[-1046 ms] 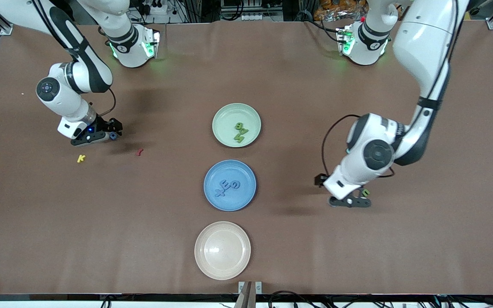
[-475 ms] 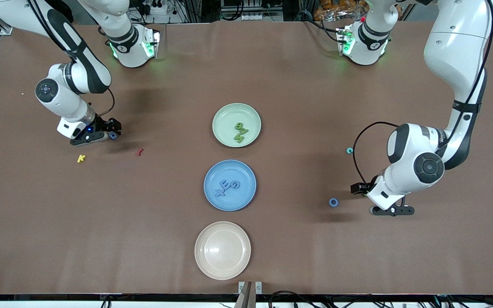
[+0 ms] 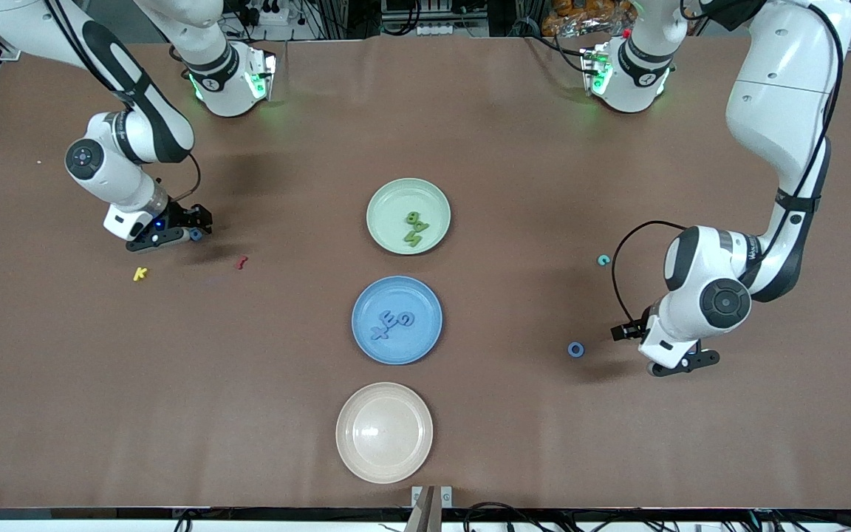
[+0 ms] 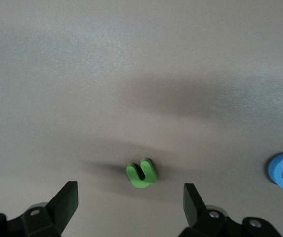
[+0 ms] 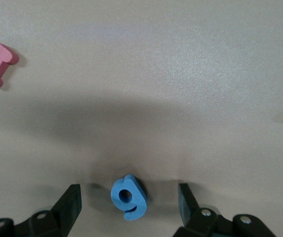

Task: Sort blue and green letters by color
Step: 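Grasp the blue g with the right gripper while the left gripper grasps green U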

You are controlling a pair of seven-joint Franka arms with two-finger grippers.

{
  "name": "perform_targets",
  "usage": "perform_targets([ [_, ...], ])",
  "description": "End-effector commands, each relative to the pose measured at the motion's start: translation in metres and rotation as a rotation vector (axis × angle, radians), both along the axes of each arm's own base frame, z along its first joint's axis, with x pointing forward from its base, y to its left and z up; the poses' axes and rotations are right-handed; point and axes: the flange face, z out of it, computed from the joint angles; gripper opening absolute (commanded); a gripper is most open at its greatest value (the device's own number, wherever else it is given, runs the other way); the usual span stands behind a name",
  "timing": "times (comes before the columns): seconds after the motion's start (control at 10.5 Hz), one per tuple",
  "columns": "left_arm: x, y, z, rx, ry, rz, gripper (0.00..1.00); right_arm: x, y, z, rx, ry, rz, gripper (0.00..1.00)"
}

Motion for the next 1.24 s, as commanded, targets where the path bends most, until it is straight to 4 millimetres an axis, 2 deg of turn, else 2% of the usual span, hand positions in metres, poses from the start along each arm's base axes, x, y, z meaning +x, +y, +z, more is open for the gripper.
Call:
perform_targets([
  [0.0,0.003,0.011,-0.006,0.036,-0.006,0.046,0.9,-0.003,-0.005,-0.004,0.006,-0.006,0.005,0.75],
  [0.1,0.003,0.011,-0.008,0.035,-0.007,0.05,0.88,-0.003,-0.006,-0.004,0.0,-0.007,0.024,0.59],
  [0.29,0.005,0.014,-0.013,0.03,-0.018,0.054,0.67,-0.004,-0.011,-0.004,-0.012,-0.008,0.046,0.42],
  [0.38,0.006,0.014,-0.015,0.028,-0.021,0.056,0.66,-0.004,-0.012,-0.004,-0.012,-0.008,0.044,0.38],
  [0.67,0.007,0.013,-0.024,0.022,-0.033,0.066,0.64,-0.003,-0.015,-0.002,-0.015,-0.011,0.039,0.36],
  [0.95,0.01,-0.003,-0.023,0.026,-0.052,0.103,0.64,0.006,-0.022,0.004,-0.022,-0.03,0.028,0.34],
  [1.05,0.01,-0.002,-0.026,0.029,-0.049,0.103,0.64,0.008,-0.023,0.005,-0.023,-0.032,0.025,0.34],
  [1.14,0.01,-0.001,-0.026,0.038,-0.051,0.093,0.57,0.01,-0.024,0.007,-0.025,-0.036,0.021,0.34],
])
